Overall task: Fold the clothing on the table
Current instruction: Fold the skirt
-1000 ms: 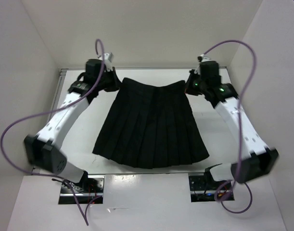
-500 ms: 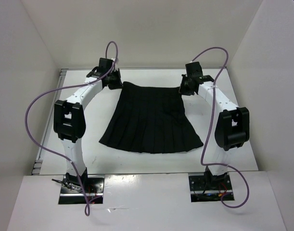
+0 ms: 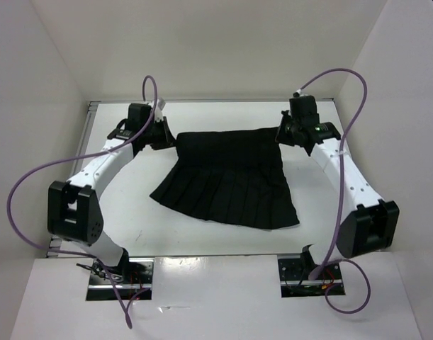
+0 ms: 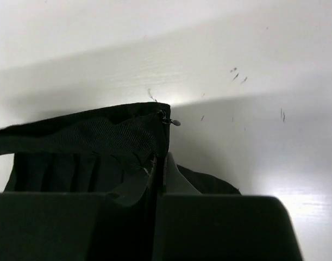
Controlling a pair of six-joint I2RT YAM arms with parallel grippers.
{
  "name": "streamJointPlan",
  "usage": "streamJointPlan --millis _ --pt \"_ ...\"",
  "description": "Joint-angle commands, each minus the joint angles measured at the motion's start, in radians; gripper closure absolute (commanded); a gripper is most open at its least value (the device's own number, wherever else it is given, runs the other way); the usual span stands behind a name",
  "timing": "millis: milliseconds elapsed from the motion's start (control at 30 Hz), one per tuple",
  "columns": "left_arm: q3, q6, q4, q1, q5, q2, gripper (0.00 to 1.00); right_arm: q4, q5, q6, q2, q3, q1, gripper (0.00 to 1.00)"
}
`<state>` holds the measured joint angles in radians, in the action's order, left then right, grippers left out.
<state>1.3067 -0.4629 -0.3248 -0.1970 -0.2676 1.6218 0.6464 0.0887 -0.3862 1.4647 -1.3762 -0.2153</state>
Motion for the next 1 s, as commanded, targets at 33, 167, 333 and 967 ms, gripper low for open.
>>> streamJointPlan --millis 33,167,333,967 --pt "-0.098 -0.029 0.041 0.008 0.018 -0.123 1.0 0.134 0.025 -0.019 -0.112 0.042 -0.002 1.0" --pt "-0.135 -0.029 -0.011 -0.013 0.018 -0.166 1.0 0.265 -0.018 -0.043 -0.112 0.051 -0.012 1.0" --pt "-0.196 -0.039 -0.08 -0.022 0.07 -0.189 1.0 0.4 -0.064 -0.115 -0.121 0.123 -0.104 1.0" --pt "-0.209 0.047 -0.537 -0.193 0.057 -0.388 0.44 0.656 -0.132 -0.319 -0.239 0.223 -0.32 0.49"
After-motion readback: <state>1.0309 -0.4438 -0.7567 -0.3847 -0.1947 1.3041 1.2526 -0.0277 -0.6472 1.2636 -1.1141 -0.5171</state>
